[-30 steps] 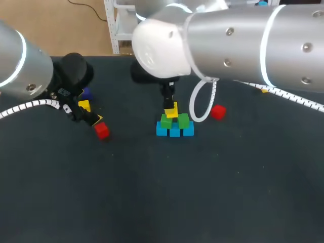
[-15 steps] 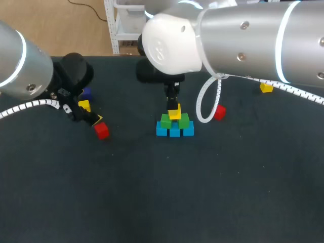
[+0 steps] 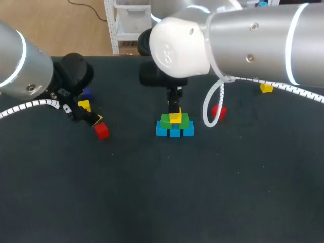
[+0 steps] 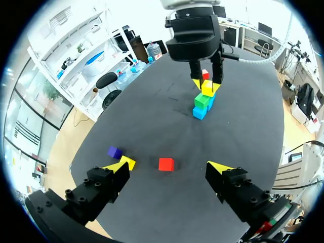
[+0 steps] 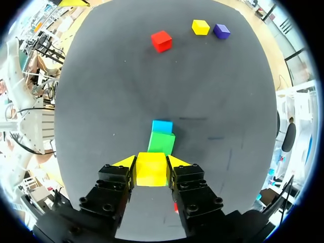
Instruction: Place the blue cubes, place green cubes on the blue cubes, place the yellow cubes on the green cubes, then place the red cubes on the yellow cubes, and place purple cube on the red cubes.
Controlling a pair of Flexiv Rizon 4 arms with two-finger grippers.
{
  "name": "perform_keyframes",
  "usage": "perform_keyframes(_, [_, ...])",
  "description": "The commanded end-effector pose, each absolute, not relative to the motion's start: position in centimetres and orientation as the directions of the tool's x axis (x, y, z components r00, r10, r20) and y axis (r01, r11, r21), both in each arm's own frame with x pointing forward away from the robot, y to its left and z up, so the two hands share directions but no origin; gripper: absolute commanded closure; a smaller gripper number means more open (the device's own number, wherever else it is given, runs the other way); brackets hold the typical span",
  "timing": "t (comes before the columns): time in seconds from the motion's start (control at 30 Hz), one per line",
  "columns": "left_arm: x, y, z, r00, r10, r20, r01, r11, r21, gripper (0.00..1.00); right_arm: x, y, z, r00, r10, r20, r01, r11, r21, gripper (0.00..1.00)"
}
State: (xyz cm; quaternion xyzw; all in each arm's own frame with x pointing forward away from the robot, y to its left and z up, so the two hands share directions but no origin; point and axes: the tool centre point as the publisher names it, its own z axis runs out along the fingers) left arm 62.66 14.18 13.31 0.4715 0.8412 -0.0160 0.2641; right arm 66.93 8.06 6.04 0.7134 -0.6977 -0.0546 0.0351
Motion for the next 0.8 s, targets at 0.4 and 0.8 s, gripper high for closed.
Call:
perform_keyframes(0.4, [62.71, 14.3, 13.3, -0.413, 0.785, -0.462, 0.804, 0.553, 0.22, 0.0, 67.27, 8.37, 5.68, 0.038, -0.999, -0.03, -0.991, -0.042, 0.127, 1.0])
perform_keyframes(0.8, [62.71, 14.3, 13.3, -0.413, 0.785, -0.462, 0.804, 0.553, 0.22, 0.0, 67.16, 8.35, 6.26, 0.053, -0.998, -0.039, -0.991, -0.057, 0.122, 1.0])
